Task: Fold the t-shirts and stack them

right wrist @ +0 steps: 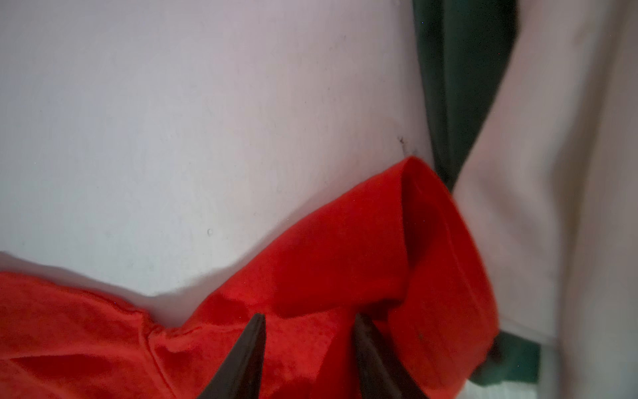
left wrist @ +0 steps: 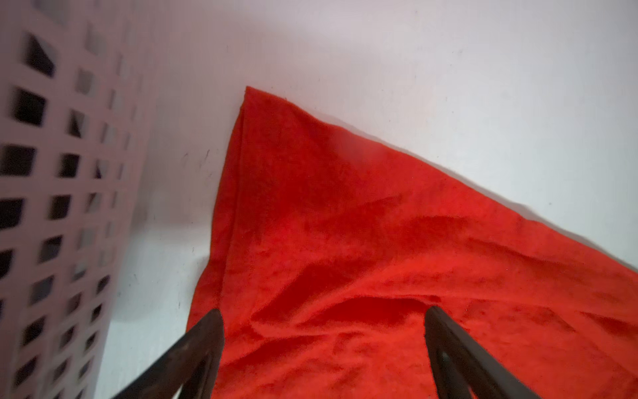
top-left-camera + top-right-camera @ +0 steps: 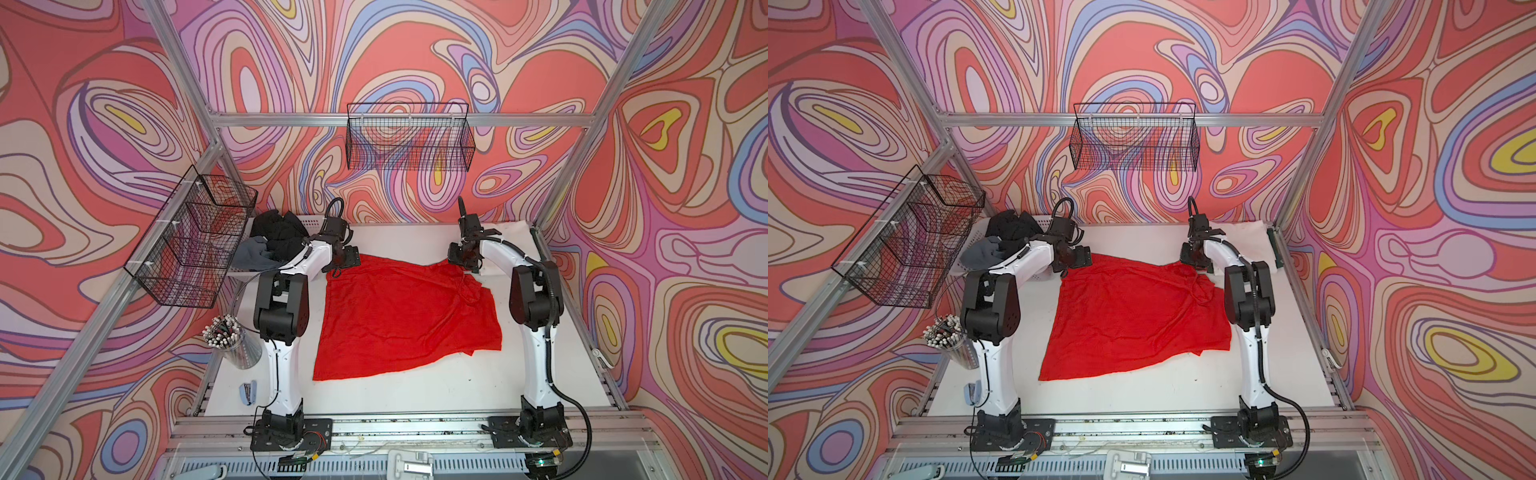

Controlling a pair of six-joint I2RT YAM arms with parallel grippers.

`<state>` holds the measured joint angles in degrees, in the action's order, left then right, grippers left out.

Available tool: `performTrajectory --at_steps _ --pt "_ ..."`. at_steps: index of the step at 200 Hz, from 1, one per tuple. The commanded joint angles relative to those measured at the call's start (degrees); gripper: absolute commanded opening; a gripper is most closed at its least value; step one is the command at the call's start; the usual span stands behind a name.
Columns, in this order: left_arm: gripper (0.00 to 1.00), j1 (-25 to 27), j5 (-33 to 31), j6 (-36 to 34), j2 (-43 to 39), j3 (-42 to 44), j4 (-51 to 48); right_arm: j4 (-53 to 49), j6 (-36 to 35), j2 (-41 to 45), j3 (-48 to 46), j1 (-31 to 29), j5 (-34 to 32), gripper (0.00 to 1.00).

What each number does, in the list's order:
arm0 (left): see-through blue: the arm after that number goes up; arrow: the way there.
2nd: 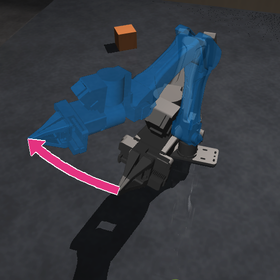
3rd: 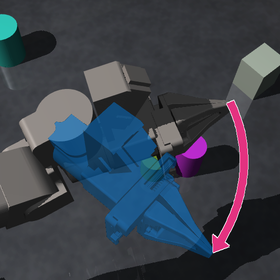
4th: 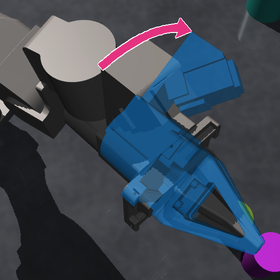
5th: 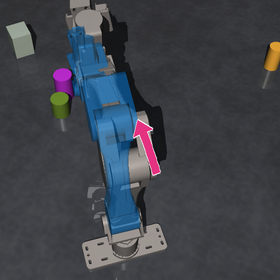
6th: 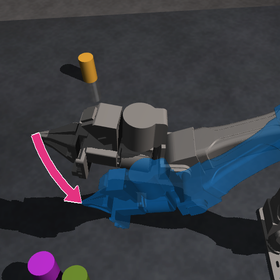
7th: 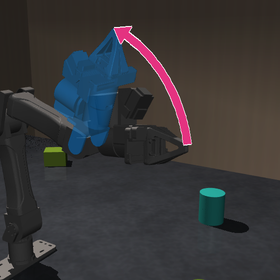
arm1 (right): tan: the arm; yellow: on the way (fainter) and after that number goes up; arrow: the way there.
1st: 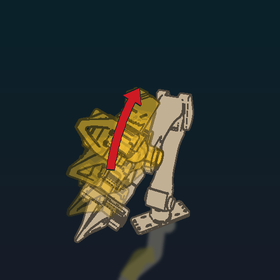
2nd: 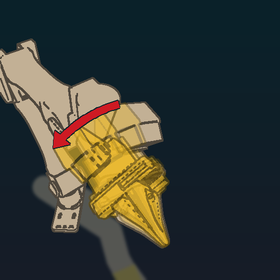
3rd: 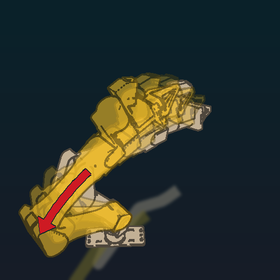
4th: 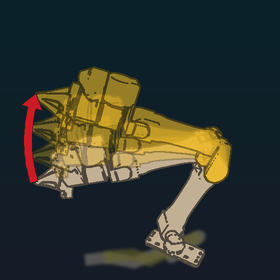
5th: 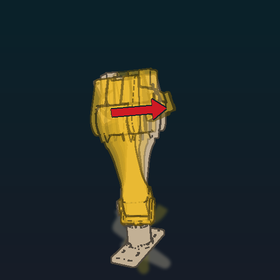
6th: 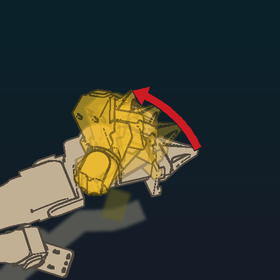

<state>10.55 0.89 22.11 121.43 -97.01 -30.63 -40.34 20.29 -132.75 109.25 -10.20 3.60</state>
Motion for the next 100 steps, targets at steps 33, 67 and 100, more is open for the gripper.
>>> performTrajectory --at_steps 33,67,100 --pt "0.91 1.5 0.9 -0.7 -1.2 -0.6 1.2 -1.1 -3.0 -5.6 6.5 -0.5 -3.4 0.38" --pt "0.92 3.7 0.7 -0.5 -2.6 0.8 1.5 -4.5 -4.9 -10.2 14.2 -0.6 -5.4 0.37" --pt "0.92 4.1 2.0 0.8 -3.5 1.9 2.0 -2.8 -8.3 -10.9 15.8 -1.0 -6.4 0.41"
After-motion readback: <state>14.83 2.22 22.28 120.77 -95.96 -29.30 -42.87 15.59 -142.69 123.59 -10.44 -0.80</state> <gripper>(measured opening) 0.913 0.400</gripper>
